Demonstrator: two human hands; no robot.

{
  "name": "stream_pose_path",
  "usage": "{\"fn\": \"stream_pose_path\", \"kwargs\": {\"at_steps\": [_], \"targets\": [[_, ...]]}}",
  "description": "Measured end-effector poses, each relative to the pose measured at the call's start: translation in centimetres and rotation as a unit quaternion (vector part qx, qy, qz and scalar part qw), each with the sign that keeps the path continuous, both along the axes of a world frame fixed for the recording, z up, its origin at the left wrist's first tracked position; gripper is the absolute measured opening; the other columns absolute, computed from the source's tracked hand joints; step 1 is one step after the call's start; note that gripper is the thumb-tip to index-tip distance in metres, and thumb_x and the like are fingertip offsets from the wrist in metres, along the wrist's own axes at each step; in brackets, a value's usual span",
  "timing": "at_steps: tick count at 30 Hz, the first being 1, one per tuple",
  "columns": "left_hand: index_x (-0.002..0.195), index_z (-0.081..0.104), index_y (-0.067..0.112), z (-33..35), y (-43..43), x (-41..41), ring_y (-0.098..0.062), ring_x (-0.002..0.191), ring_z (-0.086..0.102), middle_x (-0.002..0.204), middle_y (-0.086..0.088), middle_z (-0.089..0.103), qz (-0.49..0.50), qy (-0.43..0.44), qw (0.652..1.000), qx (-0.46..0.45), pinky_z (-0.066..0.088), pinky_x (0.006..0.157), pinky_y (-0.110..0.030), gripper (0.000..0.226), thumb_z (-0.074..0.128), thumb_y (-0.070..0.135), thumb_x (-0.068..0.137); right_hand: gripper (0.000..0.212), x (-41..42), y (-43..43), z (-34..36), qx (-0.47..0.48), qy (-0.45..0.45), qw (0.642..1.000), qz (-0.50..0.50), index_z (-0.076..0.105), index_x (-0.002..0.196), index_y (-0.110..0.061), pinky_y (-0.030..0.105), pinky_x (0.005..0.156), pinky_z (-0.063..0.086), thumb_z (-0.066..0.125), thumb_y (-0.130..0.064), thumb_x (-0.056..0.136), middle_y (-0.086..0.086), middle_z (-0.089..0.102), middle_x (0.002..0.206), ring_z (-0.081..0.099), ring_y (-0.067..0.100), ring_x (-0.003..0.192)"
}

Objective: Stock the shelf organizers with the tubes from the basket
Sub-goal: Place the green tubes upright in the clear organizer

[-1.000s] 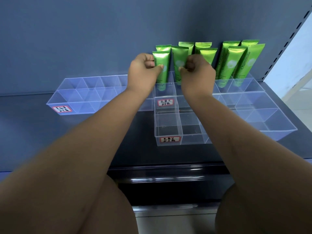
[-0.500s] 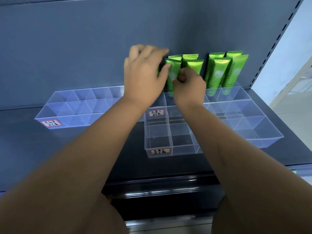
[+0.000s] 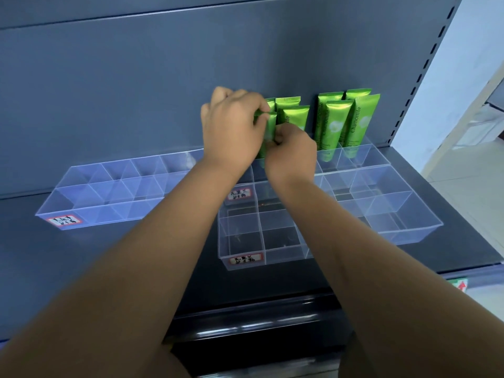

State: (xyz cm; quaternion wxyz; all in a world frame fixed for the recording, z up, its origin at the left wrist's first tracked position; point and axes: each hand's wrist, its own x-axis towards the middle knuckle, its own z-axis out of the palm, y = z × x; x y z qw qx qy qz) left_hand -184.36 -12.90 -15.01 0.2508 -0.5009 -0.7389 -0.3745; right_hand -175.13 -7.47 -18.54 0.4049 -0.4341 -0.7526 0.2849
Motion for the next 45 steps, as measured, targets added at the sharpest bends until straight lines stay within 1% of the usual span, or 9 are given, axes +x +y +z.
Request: {"fn": "stream_pose_path", "kwargs": {"at_steps": [4,8,12,16,20,30,35,40,45], "targets": [[0.09,0.073,0.029,0.0,0.0,0.0,-0.024,0.103,0.055,0.091,0.011,0.071,0.013,-0.009,1.0,-0.015,0.034,0.079,-0.035,0.009,0.065,0.028,0.086,0.014,0.3,-0.5,0.4,0.0,-0.002,1.0,0.0,0.045,0.074,-0.013,0.032,0.047,0.018,0.047,-0.001,0.081,0.002,0.046,0.064,0.037,0.031,0.07],[0.092,0.073,0.029,-0.1,-0.1,-0.6,-0.026,0.103,0.055,0.089,0.009,0.07,0.012,0.017,1.0,-0.019,0.033,0.079,-0.036,0.009,0.065,0.03,0.087,0.021,0.6,-1.1,1.0,-0.002,0.001,1.0,0.005,0.039,0.073,-0.018,0.031,0.047,0.018,0.048,-0.002,0.083,-0.004,0.038,0.061,0.034,0.029,0.069],[0.092,0.072,0.027,0.1,-0.2,-1.1,-0.027,0.103,0.054,0.087,0.008,0.069,0.011,0.039,0.999,-0.029,0.032,0.078,-0.036,0.008,0.066,0.03,0.087,0.009,0.6,-1.6,1.1,-0.007,-0.003,1.0,0.004,0.047,0.085,-0.014,0.033,0.05,0.02,0.048,-0.006,0.088,0.003,0.051,0.074,0.039,0.03,0.074],[0.092,0.072,0.026,0.1,0.0,-1.2,-0.028,0.104,0.053,0.088,0.008,0.069,0.003,0.036,0.999,-0.034,0.033,0.077,-0.036,0.009,0.066,0.03,0.087,0.007,0.4,-1.9,1.0,-0.01,-0.001,1.0,0.009,0.052,0.089,-0.013,0.033,0.056,0.024,0.047,-0.008,0.089,0.007,0.058,0.08,0.045,0.032,0.075],[0.09,0.073,0.027,0.3,0.1,-1.3,-0.027,0.103,0.053,0.086,0.008,0.07,-0.01,0.016,0.999,-0.026,0.036,0.077,-0.036,0.008,0.066,0.028,0.086,0.005,0.3,-1.9,1.0,-0.022,0.007,1.0,0.012,0.049,0.085,-0.012,0.032,0.048,0.019,0.048,-0.009,0.088,0.008,0.058,0.078,0.044,0.031,0.073],[0.092,0.073,0.028,0.2,1.0,-1.1,-0.027,0.104,0.054,0.089,0.008,0.069,-0.02,0.031,0.999,-0.035,0.038,0.081,-0.039,0.009,0.065,0.031,0.088,0.009,0.9,-1.9,1.7,-0.037,-0.012,0.999,0.008,0.043,0.08,-0.012,0.032,0.048,0.017,0.048,-0.006,0.083,-0.001,0.041,0.065,0.036,0.028,0.071],[0.091,0.074,0.029,0.2,1.1,-1.2,-0.027,0.102,0.054,0.087,0.008,0.069,-0.029,0.029,0.999,-0.028,0.041,0.079,-0.039,0.01,0.064,0.03,0.088,0.018,0.7,-1.7,1.8,-0.055,-0.014,0.998,0.007,0.037,0.072,-0.016,0.032,0.047,0.017,0.05,-0.007,0.082,-0.002,0.039,0.064,0.03,0.019,0.058],[0.095,0.074,0.03,0.2,0.9,-1.4,-0.025,0.105,0.052,0.091,0.009,0.069,-0.027,-0.004,0.999,-0.027,0.032,0.08,-0.034,0.012,0.064,0.028,0.09,0.011,0.6,-1.9,1.5,-0.053,-0.006,0.999,0.004,0.044,0.079,-0.013,0.031,0.047,0.018,0.051,-0.01,0.086,-0.001,0.043,0.066,0.033,0.024,0.063],[0.096,0.073,0.03,0.3,0.9,-1.0,-0.025,0.106,0.053,0.094,0.009,0.069,-0.023,-0.001,0.999,-0.042,0.031,0.079,-0.033,0.012,0.063,0.029,0.089,0.014,0.9,-2.1,1.6,-0.066,-0.003,0.998,0.001,0.043,0.078,-0.015,0.031,0.047,0.018,0.053,-0.013,0.087,-0.002,0.044,0.065,0.031,0.012,0.055]]}}
